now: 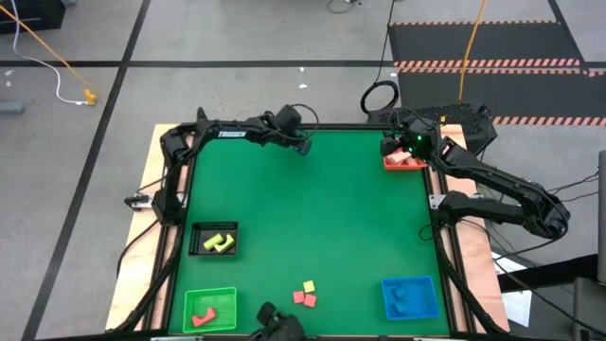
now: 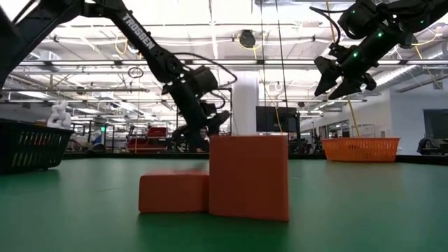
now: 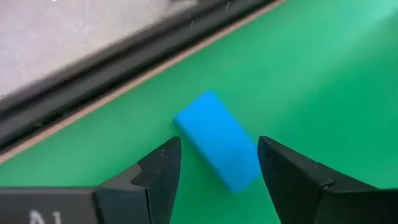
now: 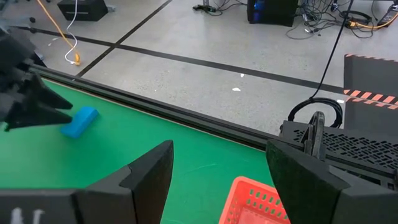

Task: Sort & place blocks by color
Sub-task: Put the blue wooden block into the blue basket

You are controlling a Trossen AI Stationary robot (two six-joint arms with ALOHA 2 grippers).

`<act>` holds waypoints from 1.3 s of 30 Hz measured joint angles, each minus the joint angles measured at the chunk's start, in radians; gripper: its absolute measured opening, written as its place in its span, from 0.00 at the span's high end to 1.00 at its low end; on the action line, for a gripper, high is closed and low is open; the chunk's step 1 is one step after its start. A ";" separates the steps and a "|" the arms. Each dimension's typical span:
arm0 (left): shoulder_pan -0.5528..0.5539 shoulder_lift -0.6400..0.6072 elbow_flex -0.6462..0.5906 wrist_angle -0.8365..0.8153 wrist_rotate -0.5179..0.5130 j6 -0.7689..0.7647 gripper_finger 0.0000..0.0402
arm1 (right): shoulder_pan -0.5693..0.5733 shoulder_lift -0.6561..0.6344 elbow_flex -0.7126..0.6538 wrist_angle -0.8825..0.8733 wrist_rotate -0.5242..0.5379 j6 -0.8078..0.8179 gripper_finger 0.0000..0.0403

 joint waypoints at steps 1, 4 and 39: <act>0.001 0.009 0.007 -0.014 0.004 0.008 0.46 | 0.000 0.000 0.000 0.000 0.000 0.000 0.39; 0.001 0.012 0.044 -0.073 0.005 0.035 0.48 | 0.000 0.000 0.000 0.000 0.000 0.000 0.39; -0.044 0.039 0.155 -0.083 0.013 0.062 0.53 | 0.000 0.000 0.000 0.000 0.000 0.000 0.39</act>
